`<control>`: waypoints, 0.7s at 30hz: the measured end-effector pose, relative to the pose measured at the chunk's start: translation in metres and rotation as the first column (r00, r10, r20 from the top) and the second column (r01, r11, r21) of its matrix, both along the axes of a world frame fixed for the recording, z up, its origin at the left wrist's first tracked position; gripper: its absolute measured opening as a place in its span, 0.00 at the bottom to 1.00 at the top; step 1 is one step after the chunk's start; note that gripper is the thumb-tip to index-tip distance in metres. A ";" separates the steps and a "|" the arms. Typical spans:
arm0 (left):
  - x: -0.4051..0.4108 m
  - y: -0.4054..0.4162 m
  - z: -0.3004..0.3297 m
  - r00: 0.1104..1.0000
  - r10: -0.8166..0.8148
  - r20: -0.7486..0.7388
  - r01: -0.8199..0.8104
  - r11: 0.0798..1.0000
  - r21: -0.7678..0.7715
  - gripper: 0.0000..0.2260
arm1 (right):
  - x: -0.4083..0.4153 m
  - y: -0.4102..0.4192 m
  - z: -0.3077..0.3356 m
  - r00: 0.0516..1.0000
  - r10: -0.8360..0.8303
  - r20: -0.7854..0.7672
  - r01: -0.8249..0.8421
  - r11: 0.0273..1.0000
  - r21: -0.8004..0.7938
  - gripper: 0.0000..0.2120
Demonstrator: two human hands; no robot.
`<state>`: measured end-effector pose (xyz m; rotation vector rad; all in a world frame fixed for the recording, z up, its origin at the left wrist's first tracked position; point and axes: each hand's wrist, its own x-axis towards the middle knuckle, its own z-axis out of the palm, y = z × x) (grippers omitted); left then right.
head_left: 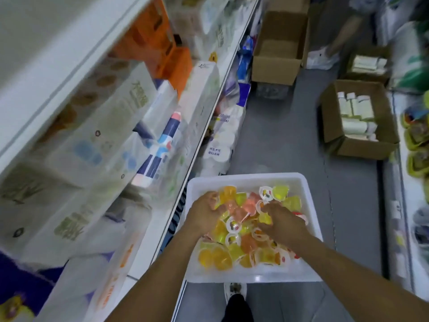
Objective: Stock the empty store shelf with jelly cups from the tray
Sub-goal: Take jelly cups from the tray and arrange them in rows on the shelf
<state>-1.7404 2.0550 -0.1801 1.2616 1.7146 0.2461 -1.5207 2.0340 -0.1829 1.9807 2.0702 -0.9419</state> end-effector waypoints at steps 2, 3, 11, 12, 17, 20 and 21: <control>0.002 0.027 -0.036 0.989 0.121 0.081 -0.114 0.990 -0.084 0.20 | -0.012 0.018 -0.034 1.000 -0.004 0.017 0.005 0.998 -0.057 0.21; 0.004 0.040 -0.054 0.980 0.171 0.102 -0.161 0.982 -0.101 0.19 | -0.018 0.026 -0.052 1.000 -0.005 0.021 0.006 0.997 -0.077 0.22; 0.039 0.082 -0.157 0.929 -0.038 -0.368 0.034 0.999 -0.016 0.30 | -0.049 0.047 -0.137 0.982 0.074 0.173 -0.062 0.996 -0.070 0.23; 0.043 0.079 -0.161 0.872 -0.066 -0.484 0.078 0.997 0.005 0.32 | -0.052 0.047 -0.140 0.975 0.093 0.199 -0.083 0.995 -0.060 0.23; 0.050 0.070 -0.175 0.878 0.005 -0.479 0.004 1.000 0.019 0.29 | -0.059 0.049 -0.138 0.936 0.147 0.319 -0.142 0.989 -0.039 0.26; 0.044 0.067 -0.167 0.949 0.090 -0.302 -0.089 0.996 0.015 0.24 | -0.053 0.047 -0.128 0.946 0.127 0.299 -0.120 0.992 -0.043 0.29; 0.042 0.064 -0.158 0.973 0.141 -0.180 -0.144 0.990 -0.005 0.26 | -0.051 0.045 -0.122 0.955 0.105 0.278 -0.101 0.994 -0.030 0.30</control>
